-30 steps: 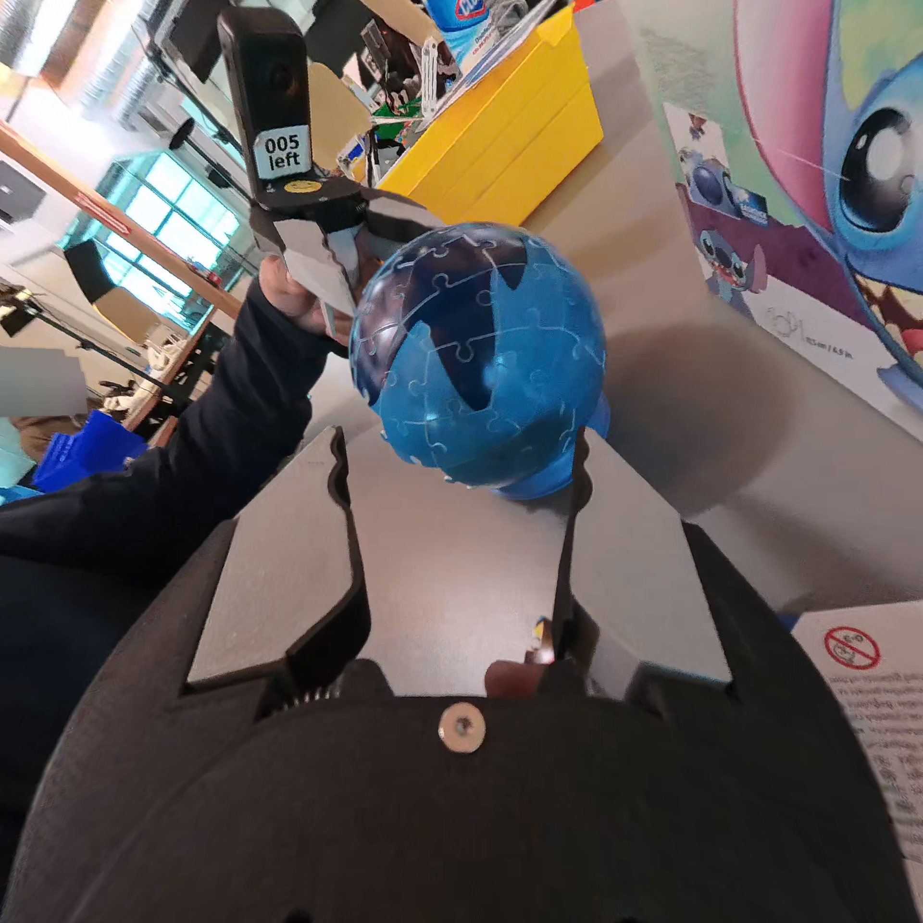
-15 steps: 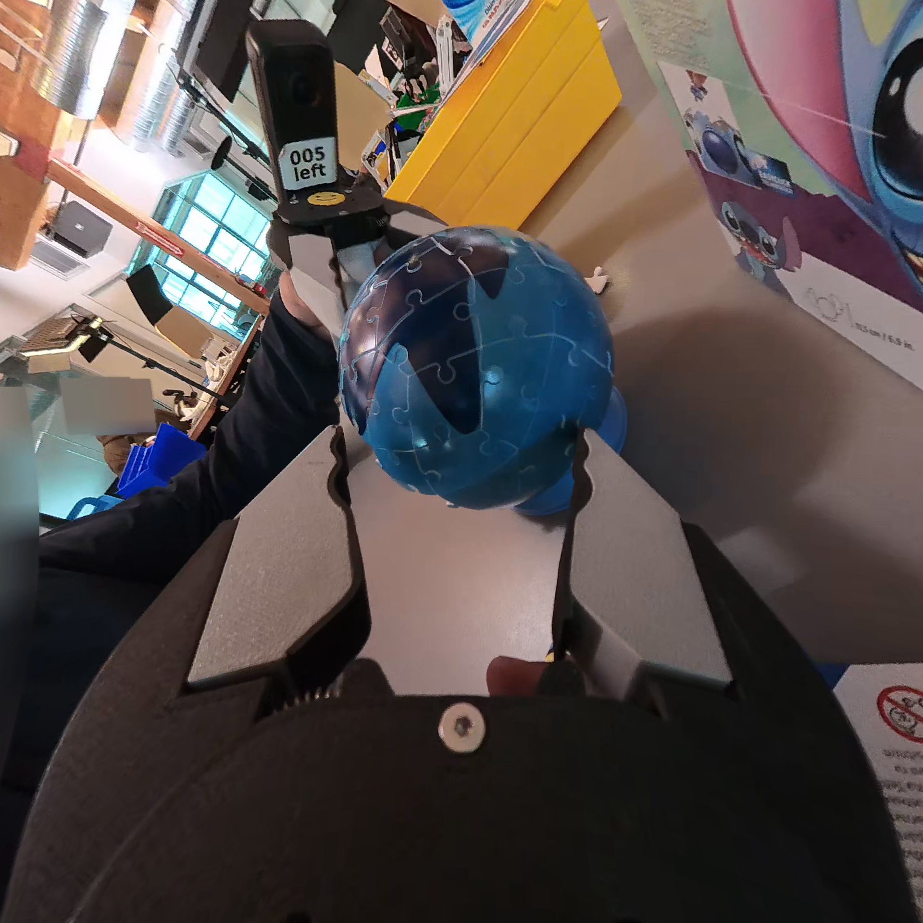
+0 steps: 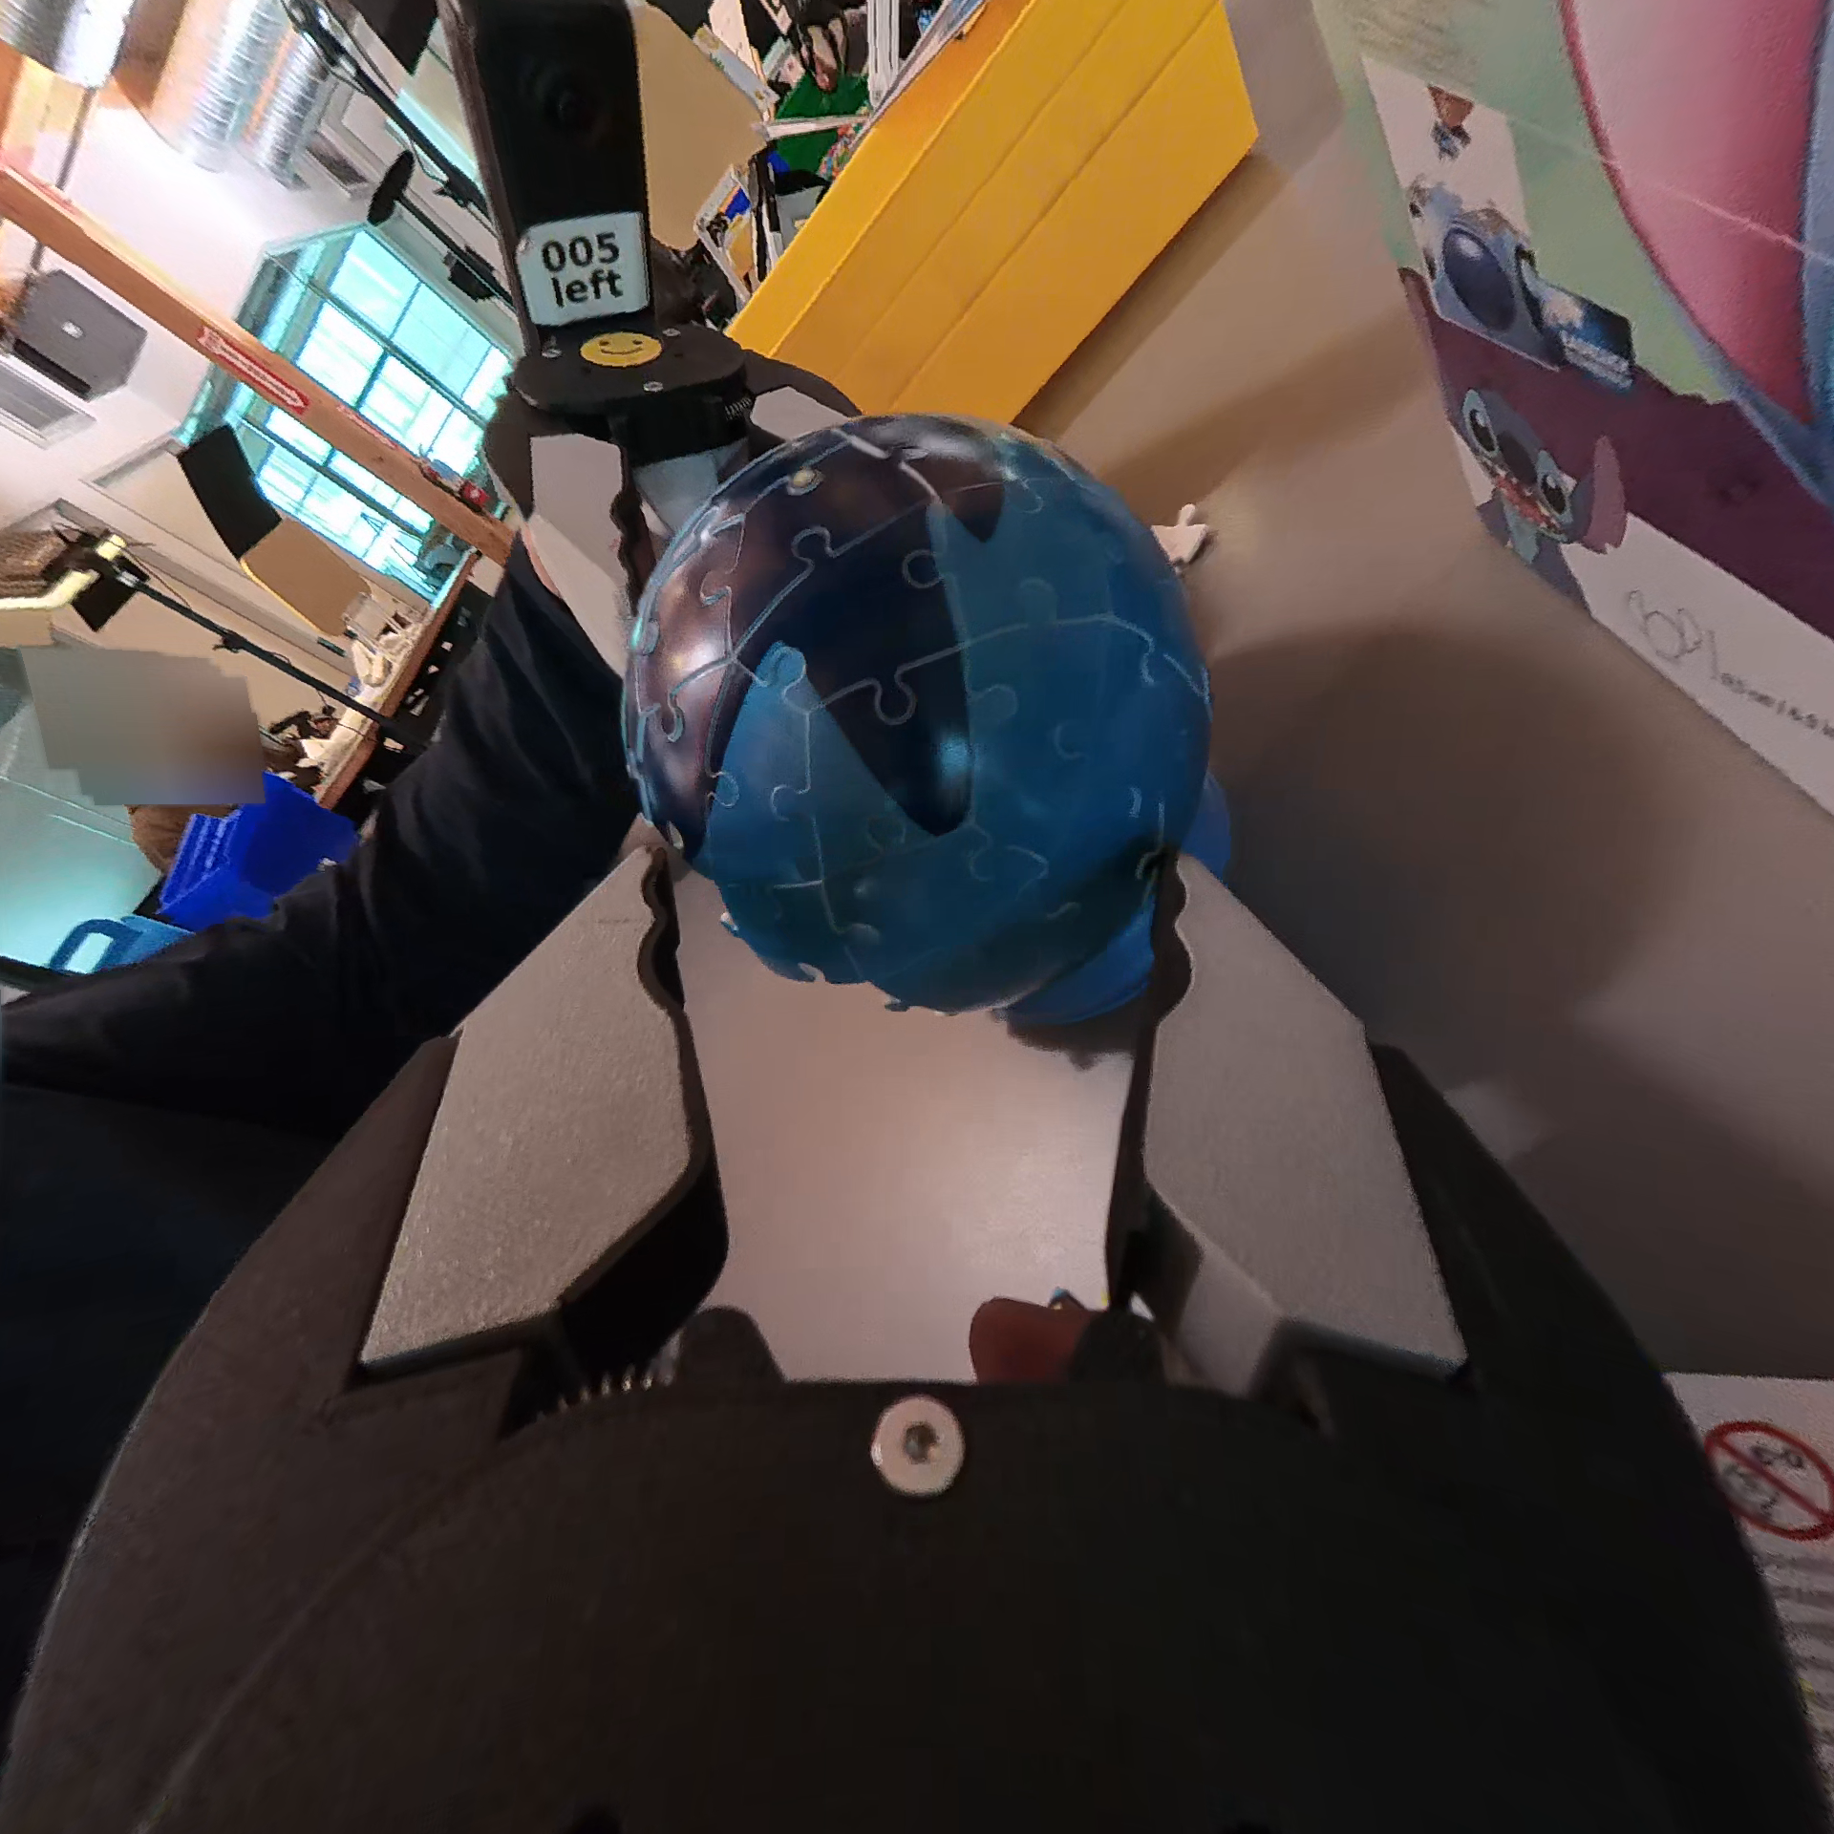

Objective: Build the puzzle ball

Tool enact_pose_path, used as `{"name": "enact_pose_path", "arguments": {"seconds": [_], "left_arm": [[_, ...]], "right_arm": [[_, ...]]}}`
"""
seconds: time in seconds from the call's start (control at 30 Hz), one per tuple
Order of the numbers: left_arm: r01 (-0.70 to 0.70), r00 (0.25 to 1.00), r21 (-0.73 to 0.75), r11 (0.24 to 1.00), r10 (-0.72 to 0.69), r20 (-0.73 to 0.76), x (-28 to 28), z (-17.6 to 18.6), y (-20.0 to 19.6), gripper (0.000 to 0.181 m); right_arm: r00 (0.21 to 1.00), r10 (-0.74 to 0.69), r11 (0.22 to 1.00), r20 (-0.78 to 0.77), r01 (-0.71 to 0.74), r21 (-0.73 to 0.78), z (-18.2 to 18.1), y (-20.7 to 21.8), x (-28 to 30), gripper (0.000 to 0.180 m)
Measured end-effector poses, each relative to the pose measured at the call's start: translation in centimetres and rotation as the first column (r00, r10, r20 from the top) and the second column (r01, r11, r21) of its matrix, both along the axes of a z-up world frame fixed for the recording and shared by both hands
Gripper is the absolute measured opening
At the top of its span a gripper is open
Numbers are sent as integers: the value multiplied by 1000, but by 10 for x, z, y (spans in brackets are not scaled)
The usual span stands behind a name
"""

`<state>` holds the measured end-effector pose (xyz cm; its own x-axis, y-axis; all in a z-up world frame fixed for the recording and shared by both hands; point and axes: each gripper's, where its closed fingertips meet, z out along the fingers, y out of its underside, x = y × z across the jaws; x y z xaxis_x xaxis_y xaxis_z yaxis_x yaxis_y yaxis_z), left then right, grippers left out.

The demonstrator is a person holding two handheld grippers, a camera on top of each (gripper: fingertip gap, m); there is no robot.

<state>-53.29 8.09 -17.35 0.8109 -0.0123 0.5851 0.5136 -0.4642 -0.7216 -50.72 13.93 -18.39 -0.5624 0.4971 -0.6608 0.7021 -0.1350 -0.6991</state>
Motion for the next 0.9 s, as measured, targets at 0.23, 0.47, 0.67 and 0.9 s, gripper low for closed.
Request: {"name": "enact_pose_path", "arguments": {"seconds": [0.23,0.47,0.67,0.9], "left_arm": [[-10,999,52,999,12,-31,-4,-1,-2,87],[-82,996,30,996,81,46,-15,6,-5,88],[-86,996,-56,995,86,4,-5,1,-2,96],[-74,995,-93,993,79,60,-2,-2,0,96]], "right_arm": [[998,0,998,-69,5,67,-4,-2,-4,90],[1000,-24,998,-11,23,-59,9,10,-7,84],[1000,-8,997,6,8,-74,10,5,-9,90],[999,0,993,39,5,-115,10,6,-12,90]]}}
